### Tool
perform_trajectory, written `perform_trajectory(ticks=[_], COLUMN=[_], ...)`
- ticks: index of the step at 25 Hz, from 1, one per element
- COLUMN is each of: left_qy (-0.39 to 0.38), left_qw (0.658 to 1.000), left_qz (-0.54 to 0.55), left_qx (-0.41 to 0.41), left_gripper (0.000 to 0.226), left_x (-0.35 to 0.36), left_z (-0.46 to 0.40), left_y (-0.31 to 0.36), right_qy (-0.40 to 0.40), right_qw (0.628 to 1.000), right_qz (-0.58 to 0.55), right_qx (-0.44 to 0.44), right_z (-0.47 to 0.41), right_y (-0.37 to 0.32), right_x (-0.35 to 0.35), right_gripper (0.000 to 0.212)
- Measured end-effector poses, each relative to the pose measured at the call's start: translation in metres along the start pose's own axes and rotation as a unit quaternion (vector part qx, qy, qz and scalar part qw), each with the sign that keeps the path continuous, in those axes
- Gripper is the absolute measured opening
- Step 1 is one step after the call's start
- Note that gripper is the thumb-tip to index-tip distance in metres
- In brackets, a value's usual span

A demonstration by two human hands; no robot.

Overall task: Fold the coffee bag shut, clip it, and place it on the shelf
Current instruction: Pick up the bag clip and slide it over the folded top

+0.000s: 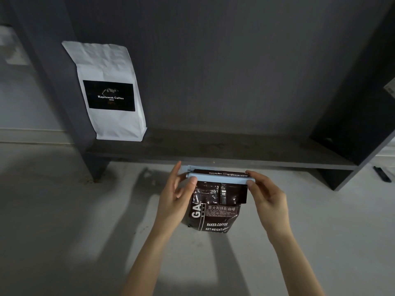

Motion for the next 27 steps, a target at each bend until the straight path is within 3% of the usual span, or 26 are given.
perform_trajectory(ticks=[6,11,14,17,21,27], left_qy=[0.006,0.023,0.029,0.034,0.030,0.020], left_qw=[1.000,1.000,0.999,0.999,0.999,1.000], left_qz=[-0.002,-0.006,-0.008,-0.002,0.006,-0.003], left_qx=[0.011,0.012,0.018,0.020,0.017,0.010], left_gripper=[0.020,0.018,0.017,0.022,0.024,0.020], left_x=[0.000,-0.003,-0.003,-0.004,-0.005,-0.006], left_z=[0.000,0.002,0.000,-0.002,-0.002,-0.002], left_y=[0.003,0.005,0.003,0.002,0.000,0.001], right_qy=[0.000,0.003,0.035,-0.045,-0.166,-0.157], right_qw=[1.000,0.999,0.982,0.933,0.856,0.872], right_qz=[0.008,0.048,0.166,0.307,0.468,0.451], right_qx=[-0.005,-0.001,-0.083,-0.184,-0.142,-0.111], right_z=[0.003,0.004,0.008,0.009,0.002,0.003], right_y=[-0.005,-0.006,-0.034,-0.066,-0.062,-0.060], right_x=[-0.004,-0.003,0.000,0.033,0.080,0.084], right_gripper=[0.031,0.030,0.027,0.037,0.041,0.029])
Point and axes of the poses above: each hand's wrist, its own z-axis away from the middle knuckle, its own x-axis out of the palm, y = z × x, the point moved 6 cm from there along -z, towards the middle knuckle, and after that the axes turned 14 degrees about x, right-handed, at the moved point
